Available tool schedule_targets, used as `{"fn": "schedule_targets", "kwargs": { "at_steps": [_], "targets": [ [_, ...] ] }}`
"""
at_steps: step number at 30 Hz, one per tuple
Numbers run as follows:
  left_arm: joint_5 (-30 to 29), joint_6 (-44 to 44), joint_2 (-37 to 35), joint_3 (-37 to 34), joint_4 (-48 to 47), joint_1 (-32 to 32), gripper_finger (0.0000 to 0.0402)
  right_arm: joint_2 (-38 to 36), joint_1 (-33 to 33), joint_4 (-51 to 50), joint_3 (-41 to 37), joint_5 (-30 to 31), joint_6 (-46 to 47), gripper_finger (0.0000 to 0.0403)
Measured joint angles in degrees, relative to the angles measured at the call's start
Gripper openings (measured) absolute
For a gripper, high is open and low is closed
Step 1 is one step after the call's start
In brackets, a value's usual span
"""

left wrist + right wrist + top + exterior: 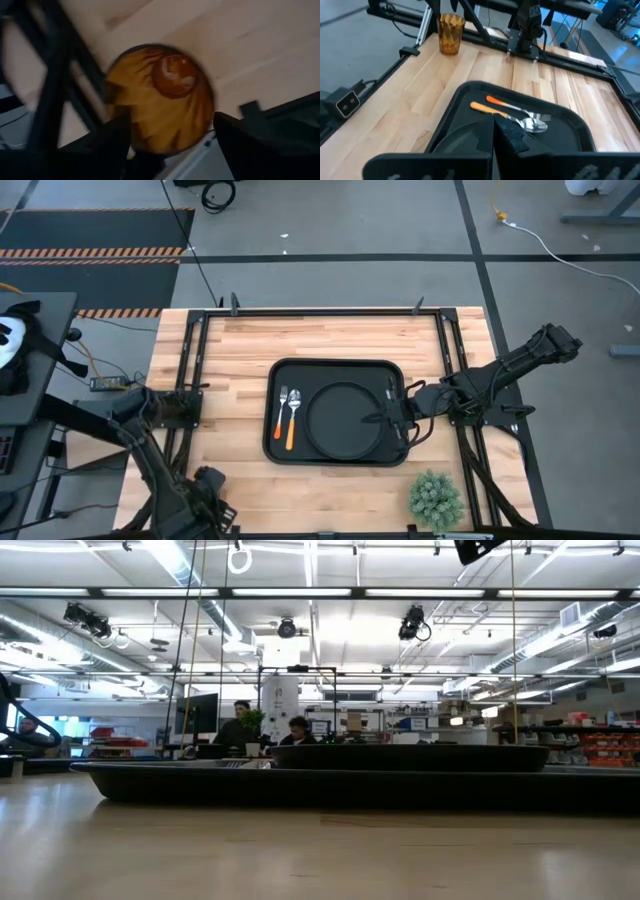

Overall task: Pick and place plate/cup/fork/spoon on tray
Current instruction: Put the brown cup on the black tray to the top right of the black plate

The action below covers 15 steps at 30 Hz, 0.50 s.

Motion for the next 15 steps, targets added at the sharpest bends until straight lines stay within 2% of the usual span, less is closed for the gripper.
{"fn": "schedule_targets", "kwargs": {
  "at_steps": [4,11,15],
  "targets": [
    [-0.1,4.0,-0.3,-1.3,4.7,1.8,0.0285,0.0,0.0,-1.6,0.0,0.0,0.1,0.0011],
    [1.7,10.2,-0.3,-1.3,5.1,4.4,0.0285,0.0,-0.1,-1.5,0.0,0.0,0.0,0.0011],
    [1.5,10.1,-0.3,-1.3,5.0,5.0,0.0285,0.0,-0.1,-1.5,0.0,0.0,0.0,0.0011]
  ]
}}
